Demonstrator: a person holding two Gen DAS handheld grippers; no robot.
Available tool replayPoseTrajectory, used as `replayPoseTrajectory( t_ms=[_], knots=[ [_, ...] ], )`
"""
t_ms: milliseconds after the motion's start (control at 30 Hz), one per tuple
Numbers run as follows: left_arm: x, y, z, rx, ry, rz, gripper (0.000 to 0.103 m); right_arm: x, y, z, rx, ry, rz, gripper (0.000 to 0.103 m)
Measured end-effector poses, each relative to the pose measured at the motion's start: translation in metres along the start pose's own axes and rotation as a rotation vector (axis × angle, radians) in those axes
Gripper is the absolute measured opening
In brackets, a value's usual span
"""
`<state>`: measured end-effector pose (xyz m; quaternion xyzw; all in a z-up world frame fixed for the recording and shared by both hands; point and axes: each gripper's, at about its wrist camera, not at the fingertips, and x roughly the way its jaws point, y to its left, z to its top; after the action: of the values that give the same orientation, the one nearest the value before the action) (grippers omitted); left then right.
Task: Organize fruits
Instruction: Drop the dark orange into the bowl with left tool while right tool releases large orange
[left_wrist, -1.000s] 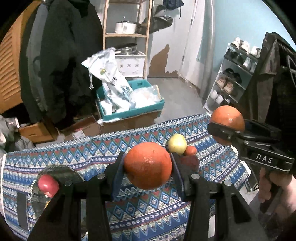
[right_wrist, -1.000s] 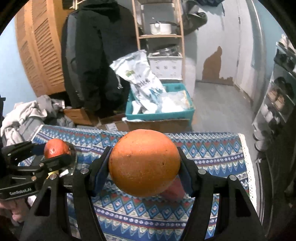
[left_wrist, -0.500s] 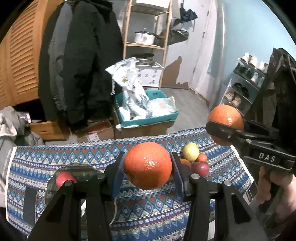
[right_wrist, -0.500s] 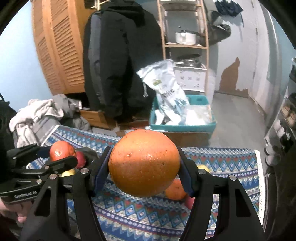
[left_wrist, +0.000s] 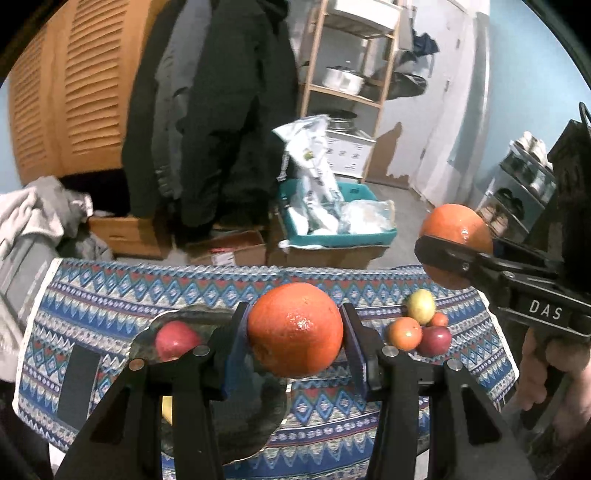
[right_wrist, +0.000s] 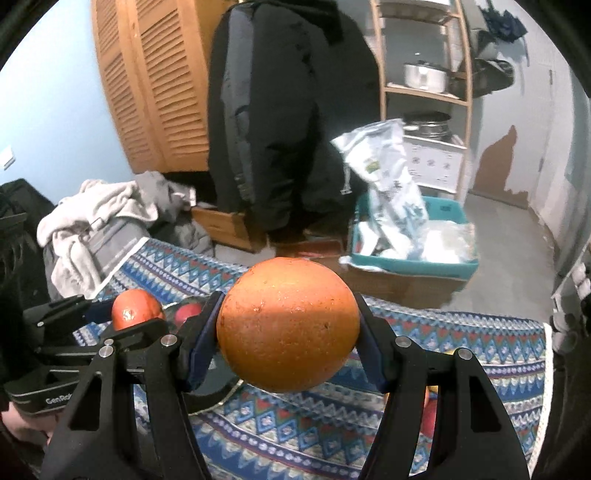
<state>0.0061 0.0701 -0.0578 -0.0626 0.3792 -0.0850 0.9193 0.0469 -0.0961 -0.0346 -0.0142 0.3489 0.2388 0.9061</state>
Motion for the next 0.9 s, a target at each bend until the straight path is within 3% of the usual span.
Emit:
replayPoseTrajectory(
  t_ms=[567, 900],
  knots=[
    [0.019, 0.083, -0.026, -0.135, 0.073, 0.103, 0.049, 0.071, 0.063, 0.004, -0.064, 0.107, 0.097, 0.066],
    [0.059, 0.109, -0.06, -0.214, 0.21, 0.11, 0.049, 0.124, 0.076, -0.018, -0.058, 0.233, 0.127, 0.066]
  ],
)
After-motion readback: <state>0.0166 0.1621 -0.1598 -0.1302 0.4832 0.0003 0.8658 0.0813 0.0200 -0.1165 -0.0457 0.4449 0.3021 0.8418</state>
